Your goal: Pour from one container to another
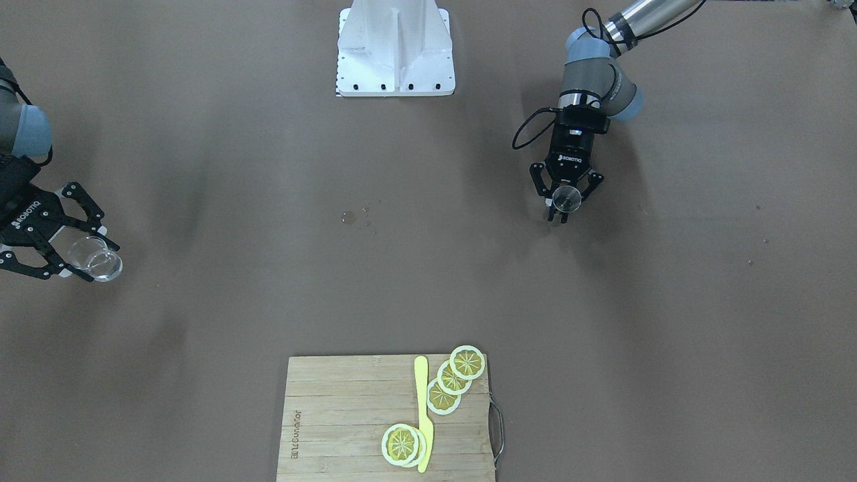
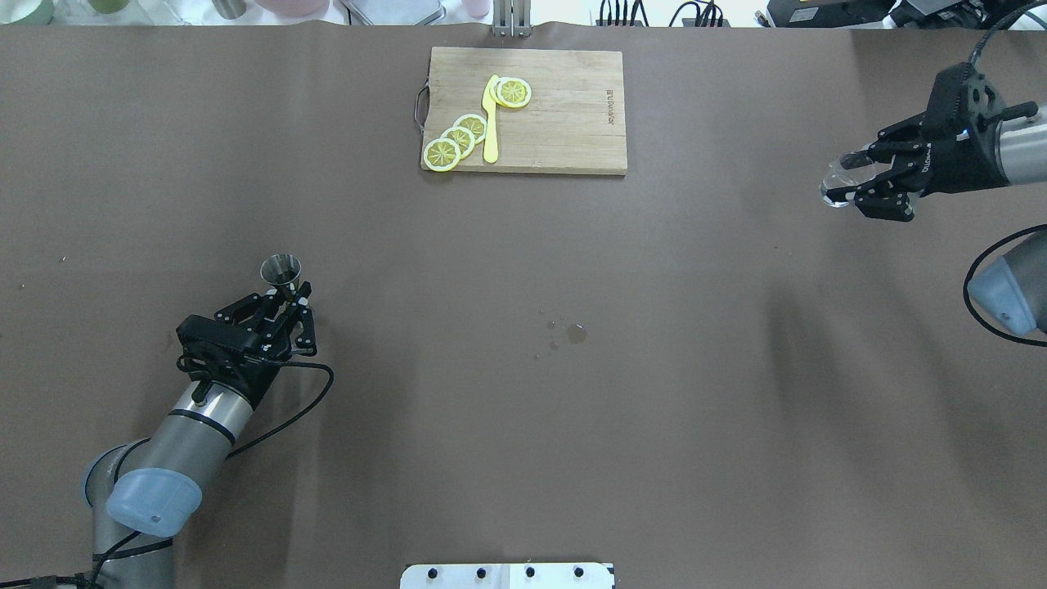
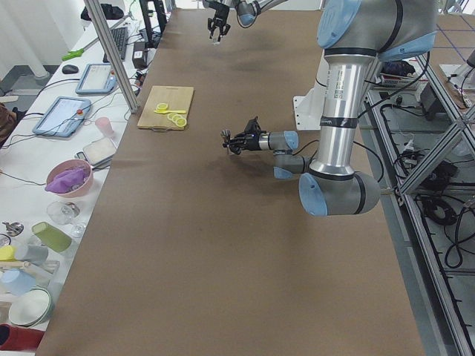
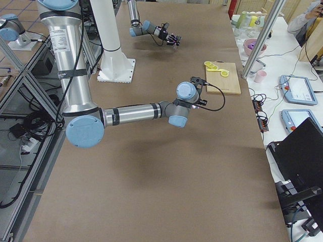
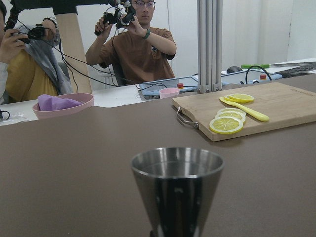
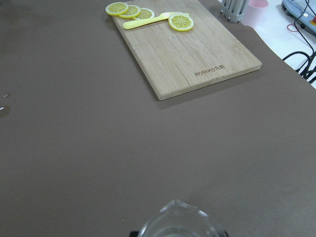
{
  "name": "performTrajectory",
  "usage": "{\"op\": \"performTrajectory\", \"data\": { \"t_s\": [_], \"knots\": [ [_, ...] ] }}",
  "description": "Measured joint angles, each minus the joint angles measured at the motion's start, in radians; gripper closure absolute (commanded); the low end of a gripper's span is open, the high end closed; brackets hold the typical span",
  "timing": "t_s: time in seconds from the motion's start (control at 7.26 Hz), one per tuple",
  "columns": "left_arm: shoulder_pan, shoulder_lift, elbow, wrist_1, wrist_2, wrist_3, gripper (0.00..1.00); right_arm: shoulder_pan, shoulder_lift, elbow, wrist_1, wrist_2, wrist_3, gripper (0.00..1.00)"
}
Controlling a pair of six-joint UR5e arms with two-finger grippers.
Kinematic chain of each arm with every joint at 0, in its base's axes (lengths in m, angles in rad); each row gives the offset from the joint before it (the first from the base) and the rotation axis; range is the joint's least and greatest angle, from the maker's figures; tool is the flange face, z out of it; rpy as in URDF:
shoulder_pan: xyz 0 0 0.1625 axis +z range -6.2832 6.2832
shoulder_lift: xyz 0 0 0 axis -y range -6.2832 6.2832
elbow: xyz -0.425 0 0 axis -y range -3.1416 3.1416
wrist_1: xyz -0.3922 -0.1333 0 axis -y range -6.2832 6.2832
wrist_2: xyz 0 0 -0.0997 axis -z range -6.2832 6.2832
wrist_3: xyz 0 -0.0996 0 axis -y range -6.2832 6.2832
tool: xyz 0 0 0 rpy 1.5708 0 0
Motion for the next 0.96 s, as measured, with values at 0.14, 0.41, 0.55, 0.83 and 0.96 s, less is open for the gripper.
{"op": "performTrajectory", "data": {
  "t_s": [0.14,0.41,0.55,0.83,0.96],
  "knots": [
    [0.000,-0.005,0.004,-0.001,0.000,-0.001,1.00,-0.026,-0.001,-0.028,0.058,-0.028,0.041,1.00],
    [0.000,-0.010,0.009,-0.002,0.006,-0.002,1.00,-0.056,-0.009,-0.087,0.165,-0.062,0.085,1.00],
    [0.000,-0.012,0.012,-0.006,0.015,-0.003,1.00,-0.065,-0.011,-0.123,0.221,-0.074,0.106,1.00],
    [0.001,-0.016,0.023,-0.027,0.027,-0.004,1.00,-0.085,-0.013,-0.202,0.328,-0.099,0.136,1.00],
    [0.001,-0.018,0.027,-0.033,0.029,-0.004,1.00,-0.093,-0.013,-0.237,0.371,-0.109,0.142,1.00]
  ]
}}
